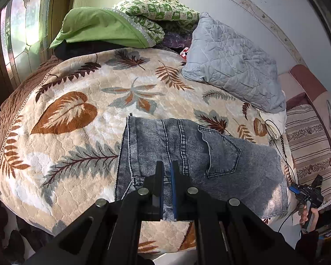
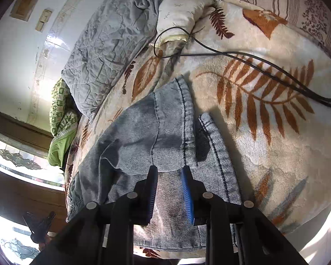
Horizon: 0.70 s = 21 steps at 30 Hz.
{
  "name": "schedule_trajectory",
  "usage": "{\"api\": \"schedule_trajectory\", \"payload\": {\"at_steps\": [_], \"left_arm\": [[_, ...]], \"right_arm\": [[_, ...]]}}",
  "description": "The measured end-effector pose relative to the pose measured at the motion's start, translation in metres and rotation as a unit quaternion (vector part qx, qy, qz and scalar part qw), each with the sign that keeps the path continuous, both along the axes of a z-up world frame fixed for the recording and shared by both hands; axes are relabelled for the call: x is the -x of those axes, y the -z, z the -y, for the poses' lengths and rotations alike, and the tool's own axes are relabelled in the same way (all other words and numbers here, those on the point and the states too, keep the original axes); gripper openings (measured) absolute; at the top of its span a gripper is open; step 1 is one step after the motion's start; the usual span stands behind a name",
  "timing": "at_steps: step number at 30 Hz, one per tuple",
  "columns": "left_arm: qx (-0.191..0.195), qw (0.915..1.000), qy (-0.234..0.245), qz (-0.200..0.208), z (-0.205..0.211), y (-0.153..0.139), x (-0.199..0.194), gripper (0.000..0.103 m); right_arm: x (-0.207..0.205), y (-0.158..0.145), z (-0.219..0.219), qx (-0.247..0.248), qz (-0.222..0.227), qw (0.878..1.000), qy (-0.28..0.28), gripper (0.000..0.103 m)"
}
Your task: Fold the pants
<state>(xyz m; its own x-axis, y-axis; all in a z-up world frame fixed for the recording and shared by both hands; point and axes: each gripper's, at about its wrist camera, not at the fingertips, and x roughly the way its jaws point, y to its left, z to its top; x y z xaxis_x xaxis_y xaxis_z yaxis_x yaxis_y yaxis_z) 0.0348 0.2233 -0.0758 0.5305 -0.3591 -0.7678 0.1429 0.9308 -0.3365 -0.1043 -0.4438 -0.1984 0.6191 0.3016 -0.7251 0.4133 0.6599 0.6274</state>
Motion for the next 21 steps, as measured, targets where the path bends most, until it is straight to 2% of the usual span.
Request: {"api": "schedule_trajectory", "payload": {"at_steps": [2, 5, 9, 11, 12, 13, 14, 15, 16, 18, 19, 20, 21], "left_arm": [[0.000, 1.0000, -0.003, 0.006, -0.001, -0.004, 0.000, 0.005], [-0.005, 1.0000, 0.003, 0.006, 0.000, -0.005, -0.001, 0.005], [-0.021, 0.9998, -0.002, -0.004, -0.001, 0.006, -0.001, 0.005], [-0.032, 0.9993, -0.014, -0.012, -0.004, 0.014, -0.002, 0.006], [-0.032, 0.9991, -0.019, -0.021, -0.006, 0.020, -0.004, 0.007], [-0.028, 0.9988, -0.022, -0.033, -0.007, 0.026, -0.005, 0.009], [-0.023, 0.9985, -0.025, -0.044, -0.008, 0.031, -0.006, 0.012], [-0.021, 0.9981, -0.028, -0.052, -0.008, 0.037, -0.008, 0.023], [-0.022, 0.9976, -0.033, -0.057, -0.007, 0.042, -0.008, 0.040], [-0.034, 0.9967, -0.045, -0.059, -0.006, 0.050, -0.009, 0.055], [-0.039, 0.9964, -0.047, -0.059, -0.004, 0.054, -0.010, 0.055], [-0.040, 0.9962, -0.044, -0.063, -0.003, 0.058, -0.011, 0.055], [-0.039, 0.9960, -0.042, -0.068, -0.002, 0.063, -0.013, 0.055]], "right_arm": [[-0.007, 0.011, 0.000, -0.006, -0.014, 1.000, 0.009, 0.025], [-0.015, 0.020, 0.001, 0.018, -0.035, 0.999, 0.024, 0.025], [-0.020, 0.022, 0.004, 0.024, -0.033, 0.999, 0.030, 0.025], [-0.022, 0.021, 0.006, 0.030, -0.030, 0.999, 0.027, 0.030], [-0.025, 0.021, 0.006, 0.032, -0.032, 0.999, 0.027, 0.037], [-0.027, 0.021, 0.006, 0.035, -0.034, 0.998, 0.027, 0.049], [-0.029, 0.021, 0.005, 0.037, -0.033, 0.998, 0.026, 0.055], [-0.032, 0.020, 0.004, 0.037, -0.030, 0.999, 0.022, 0.061], [-0.035, 0.019, 0.001, 0.044, -0.029, 0.998, 0.019, 0.061], [-0.041, 0.016, -0.005, 0.061, -0.024, 0.998, 0.008, 0.061], [-0.044, 0.016, -0.009, 0.071, -0.026, 0.997, 0.002, 0.060], [-0.046, 0.016, -0.012, 0.083, -0.033, 0.996, -0.002, 0.054], [-0.048, 0.016, -0.016, 0.093, -0.040, 0.995, -0.005, 0.029]]}}
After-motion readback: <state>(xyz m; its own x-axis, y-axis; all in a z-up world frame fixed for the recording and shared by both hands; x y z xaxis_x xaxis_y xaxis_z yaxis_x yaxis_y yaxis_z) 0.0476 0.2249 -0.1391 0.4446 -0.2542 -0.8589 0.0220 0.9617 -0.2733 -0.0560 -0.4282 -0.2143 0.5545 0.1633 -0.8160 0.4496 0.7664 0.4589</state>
